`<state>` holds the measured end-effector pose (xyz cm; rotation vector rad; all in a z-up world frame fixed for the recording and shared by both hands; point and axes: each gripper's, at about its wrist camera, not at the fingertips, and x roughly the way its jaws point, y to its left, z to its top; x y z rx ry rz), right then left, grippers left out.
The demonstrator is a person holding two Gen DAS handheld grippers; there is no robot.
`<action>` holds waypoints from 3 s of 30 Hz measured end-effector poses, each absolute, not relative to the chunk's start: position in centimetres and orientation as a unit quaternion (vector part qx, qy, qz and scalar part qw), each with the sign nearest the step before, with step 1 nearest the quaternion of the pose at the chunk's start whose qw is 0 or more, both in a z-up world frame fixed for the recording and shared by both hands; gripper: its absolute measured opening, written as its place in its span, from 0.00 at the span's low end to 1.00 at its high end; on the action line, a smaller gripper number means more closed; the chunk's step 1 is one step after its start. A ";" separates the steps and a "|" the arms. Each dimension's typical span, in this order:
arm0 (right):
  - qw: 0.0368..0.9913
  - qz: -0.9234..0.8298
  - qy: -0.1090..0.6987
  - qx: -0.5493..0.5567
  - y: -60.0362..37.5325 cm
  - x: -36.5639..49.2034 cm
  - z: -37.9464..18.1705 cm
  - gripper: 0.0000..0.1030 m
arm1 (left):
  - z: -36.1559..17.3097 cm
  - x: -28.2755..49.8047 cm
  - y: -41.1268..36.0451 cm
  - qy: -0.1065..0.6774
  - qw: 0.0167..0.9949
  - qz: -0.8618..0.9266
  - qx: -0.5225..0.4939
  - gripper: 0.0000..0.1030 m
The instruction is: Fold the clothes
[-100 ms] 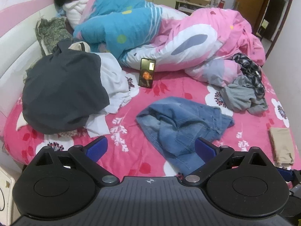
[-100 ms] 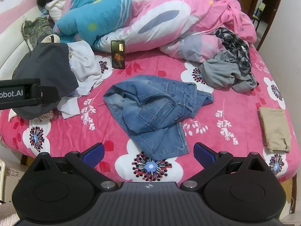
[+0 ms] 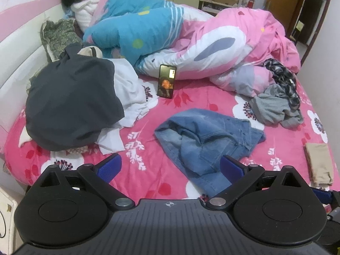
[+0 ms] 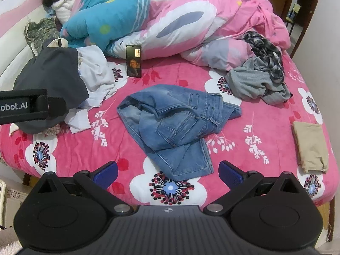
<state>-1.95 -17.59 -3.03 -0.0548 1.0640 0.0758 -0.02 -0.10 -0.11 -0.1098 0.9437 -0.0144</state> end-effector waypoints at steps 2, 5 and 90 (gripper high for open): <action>0.861 0.035 0.506 -0.026 -17.7 -1.9 -3.1 1.00 | -0.1 0.0 0.1 0.456 0.888 -0.008 -0.053 0.97; 0.862 0.033 0.505 -0.026 -17.8 -1.9 -3.1 1.00 | -0.4 0.2 0.2 0.459 0.887 -0.006 -0.048 0.97; 0.868 -0.017 0.496 0.000 -18.4 -0.7 -2.8 1.00 | -2.1 2.1 -0.3 0.423 0.906 -0.017 -0.005 1.00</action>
